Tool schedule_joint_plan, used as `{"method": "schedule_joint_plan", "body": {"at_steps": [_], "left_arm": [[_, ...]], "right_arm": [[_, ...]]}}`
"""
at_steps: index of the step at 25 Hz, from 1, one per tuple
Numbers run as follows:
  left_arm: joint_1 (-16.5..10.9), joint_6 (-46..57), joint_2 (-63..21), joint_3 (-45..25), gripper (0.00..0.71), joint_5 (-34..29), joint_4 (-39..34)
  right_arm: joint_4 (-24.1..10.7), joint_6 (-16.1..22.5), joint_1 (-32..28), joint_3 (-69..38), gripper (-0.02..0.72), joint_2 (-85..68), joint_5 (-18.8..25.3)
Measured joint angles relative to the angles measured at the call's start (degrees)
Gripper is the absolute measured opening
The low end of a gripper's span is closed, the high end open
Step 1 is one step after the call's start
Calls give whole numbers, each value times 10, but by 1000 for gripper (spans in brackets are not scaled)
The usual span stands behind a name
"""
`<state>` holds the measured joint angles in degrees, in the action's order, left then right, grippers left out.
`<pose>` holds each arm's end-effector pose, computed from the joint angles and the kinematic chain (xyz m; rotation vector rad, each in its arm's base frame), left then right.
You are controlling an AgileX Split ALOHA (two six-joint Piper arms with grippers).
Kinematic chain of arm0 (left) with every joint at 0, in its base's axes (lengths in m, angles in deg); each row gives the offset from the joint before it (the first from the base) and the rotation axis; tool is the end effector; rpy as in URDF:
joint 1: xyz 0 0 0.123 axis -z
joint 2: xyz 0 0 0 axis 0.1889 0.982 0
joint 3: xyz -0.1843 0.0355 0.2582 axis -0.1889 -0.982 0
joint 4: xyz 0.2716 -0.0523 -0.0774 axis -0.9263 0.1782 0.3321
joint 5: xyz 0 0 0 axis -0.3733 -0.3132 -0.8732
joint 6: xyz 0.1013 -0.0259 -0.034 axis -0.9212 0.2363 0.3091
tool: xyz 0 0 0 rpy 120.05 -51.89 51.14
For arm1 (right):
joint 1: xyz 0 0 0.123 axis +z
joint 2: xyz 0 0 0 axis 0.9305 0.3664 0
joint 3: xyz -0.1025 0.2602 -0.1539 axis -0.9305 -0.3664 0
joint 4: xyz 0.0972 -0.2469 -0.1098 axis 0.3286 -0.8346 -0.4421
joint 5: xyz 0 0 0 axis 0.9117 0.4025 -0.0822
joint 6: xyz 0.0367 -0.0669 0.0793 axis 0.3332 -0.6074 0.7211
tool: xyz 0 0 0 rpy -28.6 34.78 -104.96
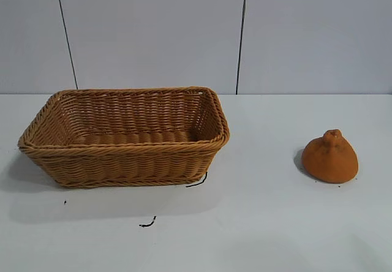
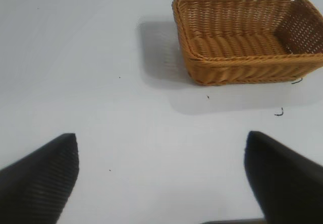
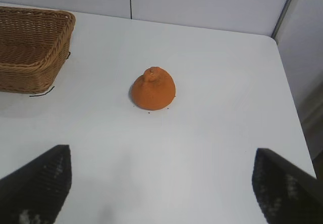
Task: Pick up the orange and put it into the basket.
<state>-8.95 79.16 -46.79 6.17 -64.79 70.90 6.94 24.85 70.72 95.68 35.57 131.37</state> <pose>0.0088 -0.0055 0.2862 0.0375 2.0527 -0.0862 0.0101 0.0031 0.2896 -0.0903 2.0016 0.0271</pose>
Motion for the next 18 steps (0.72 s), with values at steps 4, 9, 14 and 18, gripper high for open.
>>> {"method": "schedule_joint_plan", "body": {"at_steps": [4, 9, 14, 18], "left_arm": [[0, 0, 0, 0, 639, 0, 0], [0, 0, 0, 0, 639, -1, 0], [0, 0, 0, 0, 639, -1, 1], [0, 0, 0, 0, 639, -1, 1]], "right_arm": [[-1, 0, 0, 0, 695, 0, 0], [-12, 0, 0, 16, 695, 44, 0], [-13, 22, 0, 80, 695, 237, 1], [-8, 46, 0, 163, 695, 409, 17]]}}
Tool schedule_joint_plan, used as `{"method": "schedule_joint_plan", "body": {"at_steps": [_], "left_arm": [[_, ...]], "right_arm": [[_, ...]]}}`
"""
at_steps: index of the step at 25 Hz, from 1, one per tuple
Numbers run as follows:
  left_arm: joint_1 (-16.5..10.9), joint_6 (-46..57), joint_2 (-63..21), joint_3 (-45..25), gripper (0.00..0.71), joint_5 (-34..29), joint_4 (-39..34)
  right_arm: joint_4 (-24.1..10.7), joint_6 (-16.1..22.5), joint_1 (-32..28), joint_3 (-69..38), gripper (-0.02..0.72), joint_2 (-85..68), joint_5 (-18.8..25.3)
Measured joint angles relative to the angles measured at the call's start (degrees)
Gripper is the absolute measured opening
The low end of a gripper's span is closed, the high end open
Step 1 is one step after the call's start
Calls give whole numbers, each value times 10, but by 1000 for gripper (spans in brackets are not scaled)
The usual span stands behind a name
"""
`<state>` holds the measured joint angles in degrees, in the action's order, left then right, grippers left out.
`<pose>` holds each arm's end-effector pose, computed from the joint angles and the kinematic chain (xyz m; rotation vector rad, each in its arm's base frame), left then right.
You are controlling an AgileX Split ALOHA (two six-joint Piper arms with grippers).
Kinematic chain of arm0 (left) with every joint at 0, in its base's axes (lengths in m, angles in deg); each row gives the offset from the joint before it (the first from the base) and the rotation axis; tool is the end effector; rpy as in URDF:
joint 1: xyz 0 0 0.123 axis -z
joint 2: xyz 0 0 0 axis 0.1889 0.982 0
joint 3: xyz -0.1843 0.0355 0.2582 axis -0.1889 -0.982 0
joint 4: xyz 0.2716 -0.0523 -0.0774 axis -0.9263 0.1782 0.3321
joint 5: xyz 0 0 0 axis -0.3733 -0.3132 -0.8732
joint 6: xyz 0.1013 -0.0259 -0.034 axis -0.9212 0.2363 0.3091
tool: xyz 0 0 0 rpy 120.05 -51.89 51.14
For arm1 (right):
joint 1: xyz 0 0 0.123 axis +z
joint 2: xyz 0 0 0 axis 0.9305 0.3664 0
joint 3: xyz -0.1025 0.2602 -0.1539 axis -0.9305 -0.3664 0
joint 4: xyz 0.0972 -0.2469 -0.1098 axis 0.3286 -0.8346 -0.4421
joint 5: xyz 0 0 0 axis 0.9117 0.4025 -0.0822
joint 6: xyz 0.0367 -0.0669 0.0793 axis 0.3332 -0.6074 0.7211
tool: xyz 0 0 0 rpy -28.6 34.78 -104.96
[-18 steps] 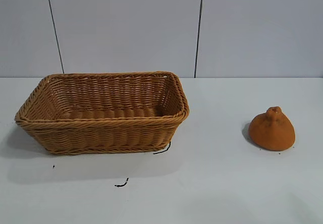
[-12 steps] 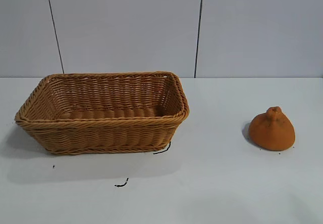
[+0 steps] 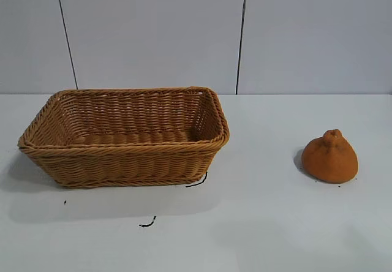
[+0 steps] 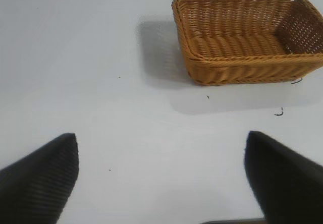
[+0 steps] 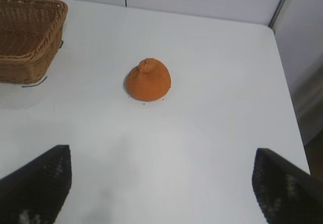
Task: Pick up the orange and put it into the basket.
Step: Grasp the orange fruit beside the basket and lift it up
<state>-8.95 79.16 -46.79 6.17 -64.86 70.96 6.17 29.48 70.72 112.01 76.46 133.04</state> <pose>0.0087 -0.0056 0.2861 0.0376 2.0539 -0.0875 0.1336 0.0066 0.3382 -0.0069 2.4622 0.0503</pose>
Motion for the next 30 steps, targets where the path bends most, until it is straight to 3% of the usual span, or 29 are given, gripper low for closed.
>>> {"method": "schedule_joint_plan", "body": {"at_steps": [16, 25, 30], "left_arm": [[0, 0, 0, 0, 639, 0, 0], [0, 0, 0, 0, 639, 0, 0], [0, 0, 0, 0, 639, 0, 0]], "right_arm": [[25, 1, 0, 363, 695, 552, 10], [34, 0, 0, 394, 695, 721, 4], [37, -1, 0, 394, 695, 790, -42]]}}
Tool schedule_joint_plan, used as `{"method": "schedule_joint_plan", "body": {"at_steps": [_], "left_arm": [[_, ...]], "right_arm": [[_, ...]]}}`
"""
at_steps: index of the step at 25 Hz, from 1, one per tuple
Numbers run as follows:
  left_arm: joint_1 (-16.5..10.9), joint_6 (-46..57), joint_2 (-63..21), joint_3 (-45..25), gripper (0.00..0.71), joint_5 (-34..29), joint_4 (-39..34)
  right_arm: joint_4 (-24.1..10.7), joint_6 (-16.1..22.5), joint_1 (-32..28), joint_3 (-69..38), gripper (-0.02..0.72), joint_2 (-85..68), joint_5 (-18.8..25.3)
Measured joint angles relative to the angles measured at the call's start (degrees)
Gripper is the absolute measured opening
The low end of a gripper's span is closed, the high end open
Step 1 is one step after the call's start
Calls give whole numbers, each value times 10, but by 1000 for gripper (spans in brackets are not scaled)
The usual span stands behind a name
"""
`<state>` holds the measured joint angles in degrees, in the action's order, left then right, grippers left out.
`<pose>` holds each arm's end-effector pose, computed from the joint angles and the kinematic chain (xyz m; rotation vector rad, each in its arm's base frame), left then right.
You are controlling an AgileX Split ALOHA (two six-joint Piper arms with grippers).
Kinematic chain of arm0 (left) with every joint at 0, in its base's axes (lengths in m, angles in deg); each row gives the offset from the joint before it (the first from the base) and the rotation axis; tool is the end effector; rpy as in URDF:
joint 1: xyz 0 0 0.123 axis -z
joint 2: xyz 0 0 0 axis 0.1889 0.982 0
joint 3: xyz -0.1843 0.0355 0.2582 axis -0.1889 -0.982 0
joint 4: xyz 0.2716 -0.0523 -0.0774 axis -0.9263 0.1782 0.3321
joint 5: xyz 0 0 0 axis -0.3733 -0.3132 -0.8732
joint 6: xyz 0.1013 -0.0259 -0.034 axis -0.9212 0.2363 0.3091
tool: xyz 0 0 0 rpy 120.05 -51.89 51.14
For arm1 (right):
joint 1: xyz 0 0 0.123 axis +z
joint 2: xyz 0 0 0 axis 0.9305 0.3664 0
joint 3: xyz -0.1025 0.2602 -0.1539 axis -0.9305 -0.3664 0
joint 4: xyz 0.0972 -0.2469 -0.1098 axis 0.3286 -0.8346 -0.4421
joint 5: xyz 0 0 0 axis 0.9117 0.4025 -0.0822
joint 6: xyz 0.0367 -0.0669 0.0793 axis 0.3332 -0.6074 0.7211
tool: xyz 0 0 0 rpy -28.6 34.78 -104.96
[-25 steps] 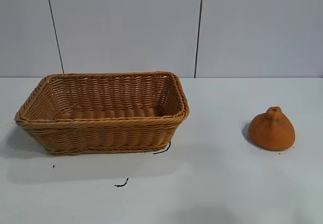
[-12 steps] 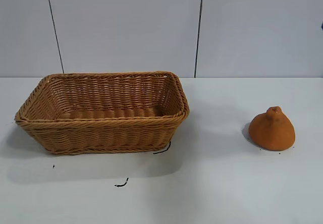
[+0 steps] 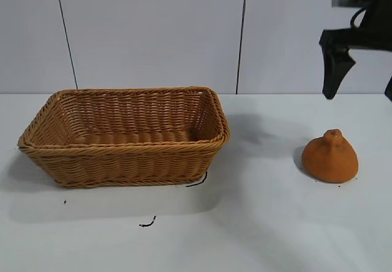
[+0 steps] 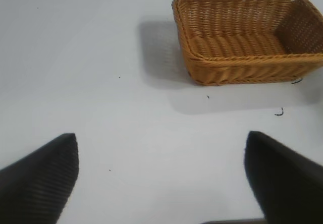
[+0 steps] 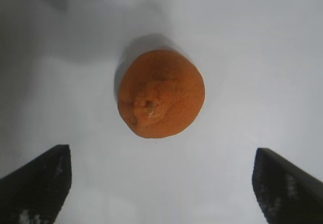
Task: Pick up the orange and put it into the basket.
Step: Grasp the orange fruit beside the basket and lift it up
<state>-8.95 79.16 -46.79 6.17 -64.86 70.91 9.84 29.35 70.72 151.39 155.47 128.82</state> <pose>0.0087 -0.0055 0.2861 0.0376 2.0539 -0.0864 0.4536 0.0248 0.1411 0.0487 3.0798 0.1075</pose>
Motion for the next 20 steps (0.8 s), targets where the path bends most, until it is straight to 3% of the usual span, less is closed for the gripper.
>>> {"method": "schedule_joint_plan", "body": {"at_steps": [8, 10, 13, 15, 17, 18, 20], "left_arm": [[0, 0, 0, 0, 639, 0, 0], [0, 0, 0, 0, 639, 0, 0], [0, 0, 0, 0, 639, 0, 0], [0, 0, 0, 0, 639, 0, 0], [0, 0, 0, 0, 639, 0, 0], [0, 0, 0, 0, 639, 0, 0], [0, 0, 0, 0, 639, 0, 0]], "right_arm": [[7, -2, 0, 1, 695, 43, -38], [7, -2, 0, 2, 653, 43, -38], [9, -2, 0, 2, 461, 43, -38], [10, -2, 0, 4, 261, 43, -35], [10, -2, 0, 11, 108, 43, -24], [11, -2, 0, 19, 68, 42, -14], [11, -6, 0, 40, 68, 41, 9]]}}
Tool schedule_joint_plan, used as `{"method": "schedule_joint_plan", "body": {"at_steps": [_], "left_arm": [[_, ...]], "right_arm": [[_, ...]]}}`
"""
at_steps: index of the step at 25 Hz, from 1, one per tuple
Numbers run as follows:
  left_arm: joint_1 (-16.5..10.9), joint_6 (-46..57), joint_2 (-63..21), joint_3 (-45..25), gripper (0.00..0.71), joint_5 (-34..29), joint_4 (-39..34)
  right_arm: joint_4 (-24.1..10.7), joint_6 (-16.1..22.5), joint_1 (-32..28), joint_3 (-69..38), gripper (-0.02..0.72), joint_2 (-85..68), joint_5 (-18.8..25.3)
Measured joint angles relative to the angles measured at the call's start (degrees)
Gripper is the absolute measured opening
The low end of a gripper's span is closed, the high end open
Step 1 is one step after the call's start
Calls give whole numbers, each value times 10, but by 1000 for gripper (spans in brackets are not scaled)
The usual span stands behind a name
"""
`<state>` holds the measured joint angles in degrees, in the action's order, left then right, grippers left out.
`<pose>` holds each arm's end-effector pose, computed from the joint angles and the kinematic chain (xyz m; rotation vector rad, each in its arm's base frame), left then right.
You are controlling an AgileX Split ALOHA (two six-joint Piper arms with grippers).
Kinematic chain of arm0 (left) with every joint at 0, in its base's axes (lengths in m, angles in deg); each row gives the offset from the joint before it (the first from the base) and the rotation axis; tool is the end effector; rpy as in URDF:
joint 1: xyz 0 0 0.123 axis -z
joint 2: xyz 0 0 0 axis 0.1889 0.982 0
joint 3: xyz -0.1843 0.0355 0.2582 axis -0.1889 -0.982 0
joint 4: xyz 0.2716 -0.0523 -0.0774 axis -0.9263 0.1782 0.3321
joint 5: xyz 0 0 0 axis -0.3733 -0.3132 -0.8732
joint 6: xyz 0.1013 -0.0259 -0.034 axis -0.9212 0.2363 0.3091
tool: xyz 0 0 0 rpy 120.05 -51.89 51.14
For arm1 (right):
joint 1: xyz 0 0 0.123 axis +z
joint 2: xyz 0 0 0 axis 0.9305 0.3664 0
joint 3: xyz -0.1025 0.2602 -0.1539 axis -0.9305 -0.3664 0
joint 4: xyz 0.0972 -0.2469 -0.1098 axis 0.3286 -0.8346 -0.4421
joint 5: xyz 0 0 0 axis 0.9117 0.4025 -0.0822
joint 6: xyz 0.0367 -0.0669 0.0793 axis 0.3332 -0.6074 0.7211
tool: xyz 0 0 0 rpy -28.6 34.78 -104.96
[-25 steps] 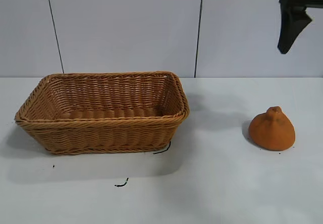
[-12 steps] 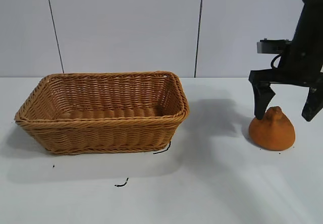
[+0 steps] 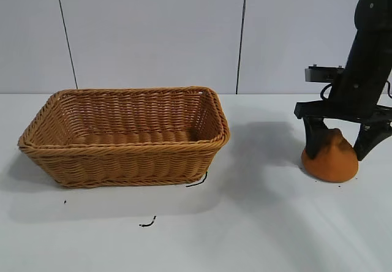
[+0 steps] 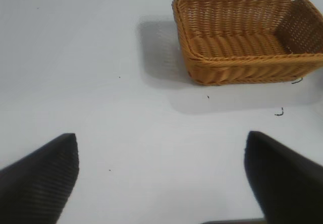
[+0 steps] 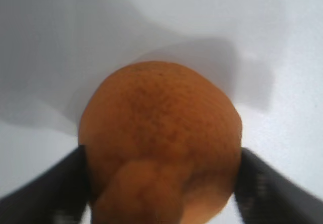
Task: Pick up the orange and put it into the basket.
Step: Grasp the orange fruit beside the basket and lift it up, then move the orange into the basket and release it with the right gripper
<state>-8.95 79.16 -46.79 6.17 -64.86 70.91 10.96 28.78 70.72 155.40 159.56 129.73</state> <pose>0.0087 -0.0055 0.2861 0.0376 2.0539 -0.0864 0.4693 0.0273 0.1266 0.0487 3.0962 0.1331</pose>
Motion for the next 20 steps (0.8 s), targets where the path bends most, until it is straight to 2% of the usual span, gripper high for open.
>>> {"method": "schedule_joint_plan", "body": {"at_steps": [2, 12, 16, 20], "left_arm": [[0, 0, 0, 0, 639, 0, 0], [0, 0, 0, 0, 639, 1, 0], [0, 0, 0, 0, 639, 1, 0], [0, 0, 0, 0, 639, 1, 0]], "right_arm": [[0, -3, 0, 32, 68, -5, 29], [-1, 1, 0, 232, 68, -43, 117], [1, 5, 11, 275, 68, -43, 125], [1, 10, 52, 301, 68, -43, 127]]}}
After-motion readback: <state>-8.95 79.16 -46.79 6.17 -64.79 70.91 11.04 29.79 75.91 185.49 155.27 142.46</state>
